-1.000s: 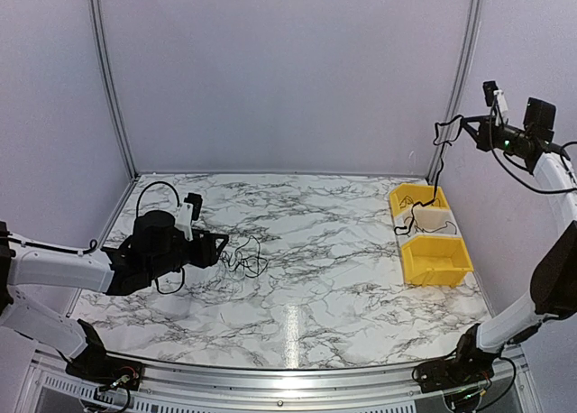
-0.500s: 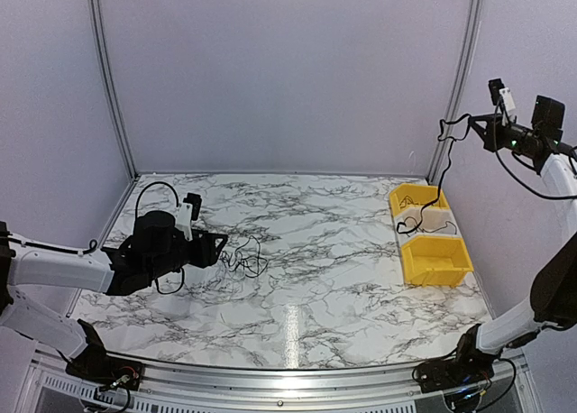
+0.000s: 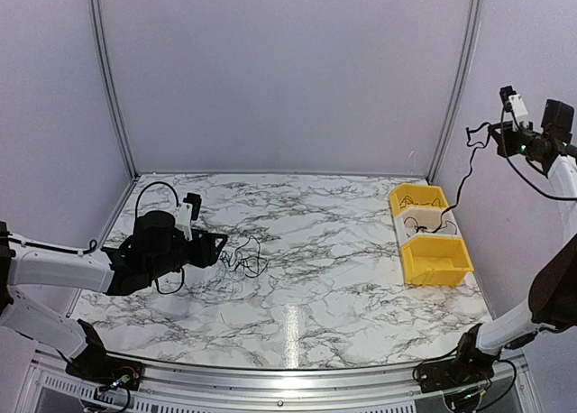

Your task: Untangle the cables

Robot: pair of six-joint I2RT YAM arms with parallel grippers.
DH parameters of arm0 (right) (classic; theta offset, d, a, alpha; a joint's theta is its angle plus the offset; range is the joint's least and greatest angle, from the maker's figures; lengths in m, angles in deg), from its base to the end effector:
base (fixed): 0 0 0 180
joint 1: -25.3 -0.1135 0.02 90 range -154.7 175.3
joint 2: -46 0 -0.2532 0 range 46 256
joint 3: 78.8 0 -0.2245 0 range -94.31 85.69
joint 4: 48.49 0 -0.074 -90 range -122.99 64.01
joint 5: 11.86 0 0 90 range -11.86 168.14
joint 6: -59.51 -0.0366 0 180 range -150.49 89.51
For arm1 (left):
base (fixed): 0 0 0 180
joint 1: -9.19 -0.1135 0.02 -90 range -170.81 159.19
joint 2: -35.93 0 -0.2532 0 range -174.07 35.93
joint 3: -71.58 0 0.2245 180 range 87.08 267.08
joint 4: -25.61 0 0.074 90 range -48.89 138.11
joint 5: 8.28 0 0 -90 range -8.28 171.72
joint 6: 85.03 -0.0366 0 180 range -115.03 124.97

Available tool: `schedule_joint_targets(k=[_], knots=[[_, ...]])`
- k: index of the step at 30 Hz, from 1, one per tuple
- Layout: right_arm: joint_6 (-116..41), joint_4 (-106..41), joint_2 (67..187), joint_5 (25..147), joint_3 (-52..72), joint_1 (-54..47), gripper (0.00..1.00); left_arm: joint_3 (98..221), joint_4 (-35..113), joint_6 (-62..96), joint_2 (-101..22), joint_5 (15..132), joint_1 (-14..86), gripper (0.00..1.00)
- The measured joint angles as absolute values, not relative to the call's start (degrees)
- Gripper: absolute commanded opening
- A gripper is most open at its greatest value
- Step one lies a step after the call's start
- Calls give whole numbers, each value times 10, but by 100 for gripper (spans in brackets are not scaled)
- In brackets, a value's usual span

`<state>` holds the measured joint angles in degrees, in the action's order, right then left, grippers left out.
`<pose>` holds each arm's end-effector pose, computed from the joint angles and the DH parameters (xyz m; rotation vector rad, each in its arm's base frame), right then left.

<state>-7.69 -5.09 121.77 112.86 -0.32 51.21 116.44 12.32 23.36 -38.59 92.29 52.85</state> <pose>0.2422 -0.0945 0.4249 -0.3578 1.7873 -0.0298 0.1877 -0.1698 0.2154 0.2853 1.8703 -0.5785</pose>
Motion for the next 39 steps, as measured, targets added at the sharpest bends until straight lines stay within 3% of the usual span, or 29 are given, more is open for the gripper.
schedule_joint_targets(k=[9,28,34,39], knots=[[-53,-58,1203,1143,75,513,0,1164,123,235,-386,922,528,62],[1,-33,1304,1171,243,506,0,1164,125,238,-400,916,528,62],[10,-25,1347,1127,243,488,35,1164,127,238,-404,914,528,62],[12,-10,1321,1086,231,472,40,1164,127,239,-404,912,528,63]])
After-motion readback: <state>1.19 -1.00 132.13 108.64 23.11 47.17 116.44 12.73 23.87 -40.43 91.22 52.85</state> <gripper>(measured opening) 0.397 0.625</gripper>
